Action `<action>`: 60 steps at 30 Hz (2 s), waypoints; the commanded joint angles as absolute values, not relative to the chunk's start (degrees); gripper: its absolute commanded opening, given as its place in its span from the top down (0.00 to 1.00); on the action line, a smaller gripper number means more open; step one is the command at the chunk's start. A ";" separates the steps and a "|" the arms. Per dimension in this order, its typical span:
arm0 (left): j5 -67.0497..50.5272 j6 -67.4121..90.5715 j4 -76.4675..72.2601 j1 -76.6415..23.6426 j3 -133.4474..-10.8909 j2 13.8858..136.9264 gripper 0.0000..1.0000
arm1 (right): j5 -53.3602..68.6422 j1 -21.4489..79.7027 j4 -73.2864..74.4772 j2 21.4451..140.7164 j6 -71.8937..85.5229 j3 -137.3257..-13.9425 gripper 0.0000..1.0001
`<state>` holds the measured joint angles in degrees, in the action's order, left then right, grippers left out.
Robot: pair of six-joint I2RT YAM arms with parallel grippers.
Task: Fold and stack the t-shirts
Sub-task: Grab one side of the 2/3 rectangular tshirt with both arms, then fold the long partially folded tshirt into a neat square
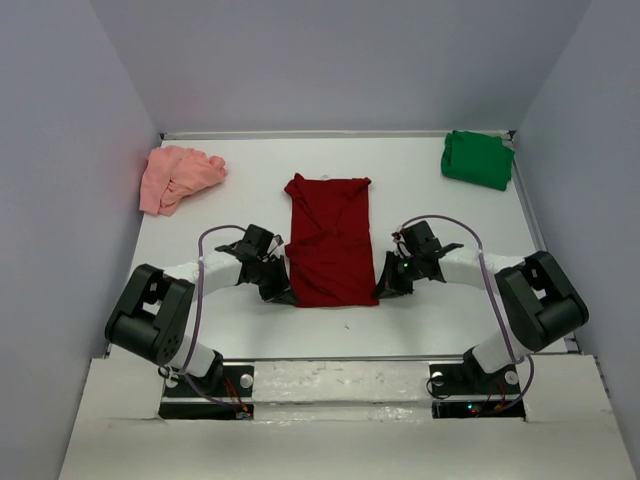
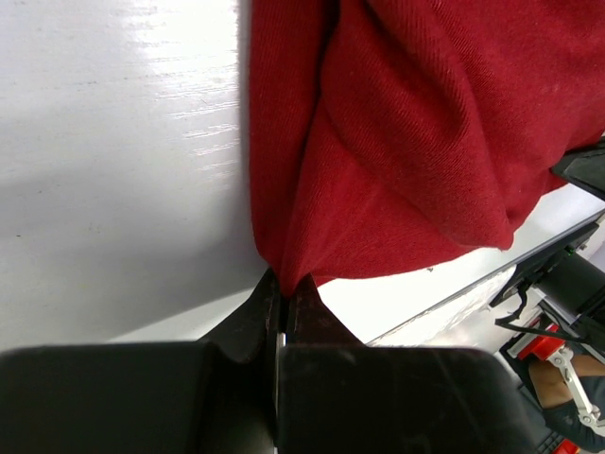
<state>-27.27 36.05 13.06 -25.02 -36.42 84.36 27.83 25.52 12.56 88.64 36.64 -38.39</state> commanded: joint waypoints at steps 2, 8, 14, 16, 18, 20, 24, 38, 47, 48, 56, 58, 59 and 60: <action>-25.05 35.94 16.52 -25.75 -35.78 82.10 1.00 | 22.24 25.31 16.25 84.29 36.74 -37.62 1.00; -24.17 39.98 19.60 -28.56 -34.54 73.75 1.00 | 19.78 27.07 22.84 76.47 37.44 -38.58 1.00; -22.42 46.58 23.46 -33.75 -33.40 64.17 1.00 | 16.79 29.09 28.47 69.97 37.97 -38.58 1.00; -22.32 47.90 24.43 -34.36 -33.05 61.89 1.00 | 17.05 29.62 29.26 68.74 38.32 -37.97 1.00; -22.15 49.22 26.01 -34.89 -33.13 57.76 1.00 | 17.14 30.15 30.32 66.45 39.02 -37.53 1.00; -21.71 50.18 28.20 -35.50 -33.48 56.00 1.00 | 16.62 30.67 32.33 64.61 39.72 -37.62 1.00; -20.31 52.03 32.68 -36.39 -34.01 51.17 1.00 | 16.00 32.95 35.94 58.29 41.92 -38.32 1.00; -18.11 52.56 37.88 -37.62 -38.66 48.60 1.00 | 6.95 39.99 45.70 55.28 45.44 -45.26 1.00; -14.16 47.73 40.69 -37.62 -48.50 55.54 1.00 | 0.26 39.99 48.78 60.99 42.54 -55.10 1.00; -12.50 46.33 41.13 -37.62 -51.13 56.42 1.00 | 0.26 39.99 48.69 61.78 42.28 -55.72 1.00; -9.05 39.12 41.75 -37.00 -62.91 68.37 1.00 | -5.70 39.99 47.37 73.64 36.92 -65.82 1.00; -9.14 36.93 41.66 -35.78 -65.03 71.61 1.00 | -6.33 39.99 47.11 76.01 34.91 -69.68 1.00; -9.05 36.13 41.49 -35.25 -66.17 72.67 1.00 | -7.11 39.99 47.28 77.24 34.46 -71.00 1.00; -9.14 35.51 41.48 -34.55 -68.01 73.38 1.00 | -7.82 39.99 47.20 79.52 33.76 -72.15 1.00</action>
<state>-10.66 40.95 41.25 -36.62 -62.22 70.63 -3.07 39.83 48.12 75.83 38.06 -65.36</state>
